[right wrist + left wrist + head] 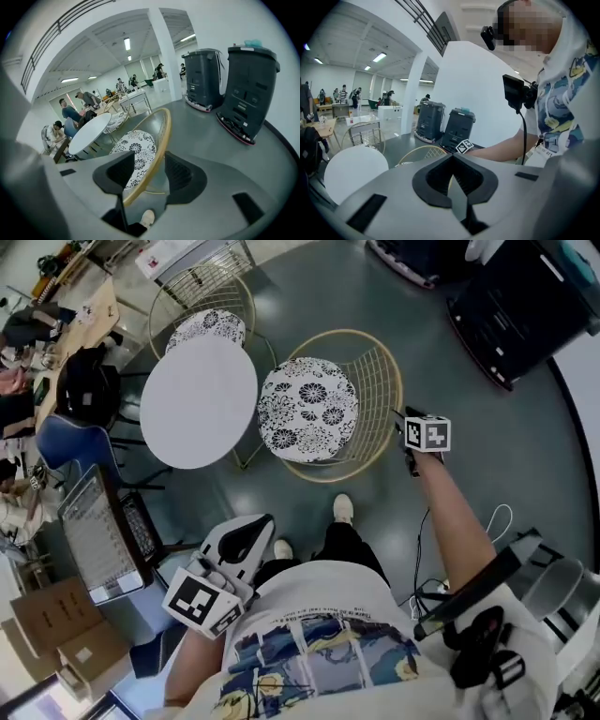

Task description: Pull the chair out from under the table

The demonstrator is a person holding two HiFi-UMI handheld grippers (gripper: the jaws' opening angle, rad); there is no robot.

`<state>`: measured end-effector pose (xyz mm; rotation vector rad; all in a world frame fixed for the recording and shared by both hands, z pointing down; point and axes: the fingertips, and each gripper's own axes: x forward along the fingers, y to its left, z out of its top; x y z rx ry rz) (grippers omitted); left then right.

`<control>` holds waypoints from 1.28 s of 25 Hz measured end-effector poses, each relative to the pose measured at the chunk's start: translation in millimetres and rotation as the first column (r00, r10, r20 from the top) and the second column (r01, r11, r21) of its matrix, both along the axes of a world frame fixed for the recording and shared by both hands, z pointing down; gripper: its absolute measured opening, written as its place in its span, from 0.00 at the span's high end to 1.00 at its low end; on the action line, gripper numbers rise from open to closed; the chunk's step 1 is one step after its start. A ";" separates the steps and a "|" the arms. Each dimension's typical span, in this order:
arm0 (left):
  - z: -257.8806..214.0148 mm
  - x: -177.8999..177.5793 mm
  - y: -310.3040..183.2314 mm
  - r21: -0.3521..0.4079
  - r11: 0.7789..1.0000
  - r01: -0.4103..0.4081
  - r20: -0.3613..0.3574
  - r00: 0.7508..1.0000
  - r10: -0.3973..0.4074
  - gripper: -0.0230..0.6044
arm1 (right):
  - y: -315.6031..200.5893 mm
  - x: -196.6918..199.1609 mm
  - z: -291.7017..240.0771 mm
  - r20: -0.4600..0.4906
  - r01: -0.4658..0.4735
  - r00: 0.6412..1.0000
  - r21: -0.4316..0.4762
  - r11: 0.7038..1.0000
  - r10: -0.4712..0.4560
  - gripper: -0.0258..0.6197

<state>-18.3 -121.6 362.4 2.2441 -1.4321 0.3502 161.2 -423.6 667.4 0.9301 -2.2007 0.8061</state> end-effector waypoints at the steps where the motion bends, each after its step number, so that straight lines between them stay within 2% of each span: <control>1: 0.2 -2.0 -1.4 -0.010 1.000 0.005 0.004 1.000 -0.005 0.95 | -8.0 -3.4 9.6 0.002 -0.014 1.000 -0.020 1.000 0.014 0.68; 5: 0.2 -9.8 -8.1 -0.036 0.999 0.021 0.030 0.999 -0.020 0.95 | -28.0 -20.3 37.5 0.044 -0.055 0.997 -0.106 0.993 0.060 0.68; 8: 9.6 -23.9 -10.4 -0.038 0.997 0.065 0.049 0.997 -0.063 0.95 | -33.8 -34.5 57.7 0.091 -0.103 0.989 -0.151 0.983 0.117 0.68; 10: 15.3 -28.7 -11.9 -0.039 0.995 0.091 0.058 0.994 -0.089 0.95 | -36.2 -37.7 67.6 0.095 -0.118 0.986 -0.157 0.980 0.134 0.70; 12: 14.0 -24.9 -10.0 -0.044 0.994 0.104 0.061 0.993 -0.102 0.95 | -36.6 -34.2 65.8 0.097 -0.125 0.985 -0.155 0.980 0.141 0.77; 16: 12.8 -15.7 -4.3 -0.053 0.992 0.114 0.067 0.992 -0.111 0.95 | -36.9 -26.6 64.5 0.083 -0.165 0.980 -0.158 0.974 0.180 0.80; 24: 9.9 -0.2 -5.2 -0.052 0.993 0.104 0.065 0.993 -0.100 0.95 | -40.3 -5.8 63.4 0.062 -0.312 0.943 -0.177 0.934 0.327 0.85; 27: 8.8 -2.3 -7.8 -0.050 0.994 0.095 0.059 0.994 -0.092 0.95 | -43.9 1.8 63.9 0.045 -0.332 0.938 -0.170 0.928 0.343 0.86; 32: 14.3 -17.0 -12.9 -0.051 0.996 0.070 0.058 0.996 -0.067 0.95 | -49.8 14.6 68.8 0.046 -0.413 0.903 -0.176 0.894 0.426 0.86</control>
